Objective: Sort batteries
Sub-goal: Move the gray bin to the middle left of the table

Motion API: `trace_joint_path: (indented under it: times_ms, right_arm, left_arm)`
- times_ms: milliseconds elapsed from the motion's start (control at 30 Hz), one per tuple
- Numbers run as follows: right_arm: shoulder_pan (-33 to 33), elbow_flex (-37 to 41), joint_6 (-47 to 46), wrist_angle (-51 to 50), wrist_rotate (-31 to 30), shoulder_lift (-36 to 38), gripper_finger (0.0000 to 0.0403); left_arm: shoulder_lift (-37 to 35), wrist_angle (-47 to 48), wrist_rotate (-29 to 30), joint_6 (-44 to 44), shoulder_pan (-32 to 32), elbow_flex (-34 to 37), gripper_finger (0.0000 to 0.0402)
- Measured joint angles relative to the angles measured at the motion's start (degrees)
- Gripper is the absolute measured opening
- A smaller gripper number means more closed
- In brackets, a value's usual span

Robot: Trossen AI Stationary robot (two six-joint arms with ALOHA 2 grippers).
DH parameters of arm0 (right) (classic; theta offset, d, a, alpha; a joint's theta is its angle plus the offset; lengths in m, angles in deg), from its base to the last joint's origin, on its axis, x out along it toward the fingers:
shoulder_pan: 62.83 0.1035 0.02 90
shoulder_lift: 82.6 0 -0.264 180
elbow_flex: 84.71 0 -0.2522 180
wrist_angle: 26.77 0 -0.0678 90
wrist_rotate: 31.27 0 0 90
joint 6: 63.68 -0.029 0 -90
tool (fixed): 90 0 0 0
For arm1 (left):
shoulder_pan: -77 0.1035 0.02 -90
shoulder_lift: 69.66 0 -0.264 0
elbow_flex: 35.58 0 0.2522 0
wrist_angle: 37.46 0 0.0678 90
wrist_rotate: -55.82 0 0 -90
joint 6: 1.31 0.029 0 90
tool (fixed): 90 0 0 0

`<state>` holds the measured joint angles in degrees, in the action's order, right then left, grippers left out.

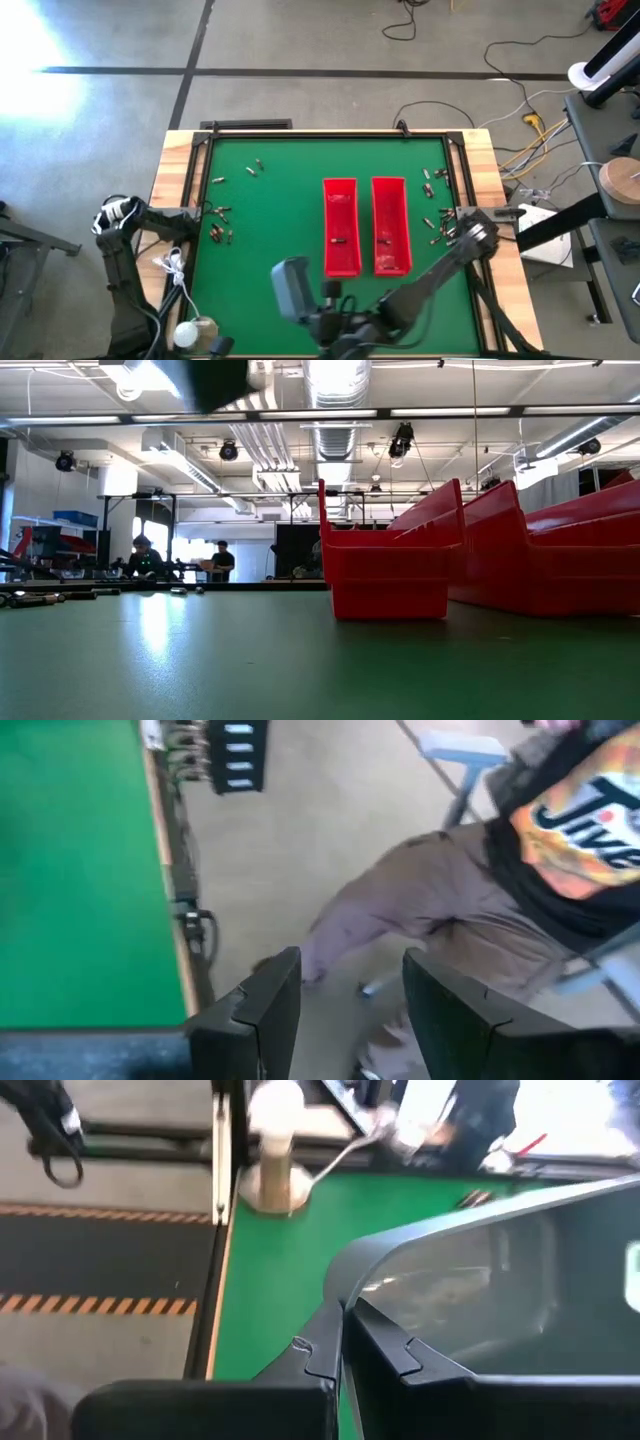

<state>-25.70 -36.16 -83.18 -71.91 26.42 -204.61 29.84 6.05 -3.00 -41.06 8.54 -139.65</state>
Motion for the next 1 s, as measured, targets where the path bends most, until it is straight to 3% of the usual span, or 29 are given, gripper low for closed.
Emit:
trace_joint_path:
  times_ms: [167,600,900,1000]
  right_arm:
    - [-2.34,0.0,-0.63,2.22,7.37,-7.03,0.0009]
    - [-3.68,-0.02,-1.61,3.63,8.75,-12.34,0.0019]
    - [-4.2,-0.04,-0.61,3.44,7.68,-11.68,0.0124]
    - [-3.75,-0.04,1.57,3.06,6.57,-9.63,0.0159]
  left_arm:
    - [0.98,0.36,4.82,-1.08,-1.4,0.0,0.0155]
    - [4.91,5.76,8.91,-9.44,0.13,0.0,0.0155]
    - [8.26,7.9,10.4,-11.75,1.49,0.0,0.0155]
    - [10.07,7.79,13.34,-13.97,1.55,0.0,0.0155]
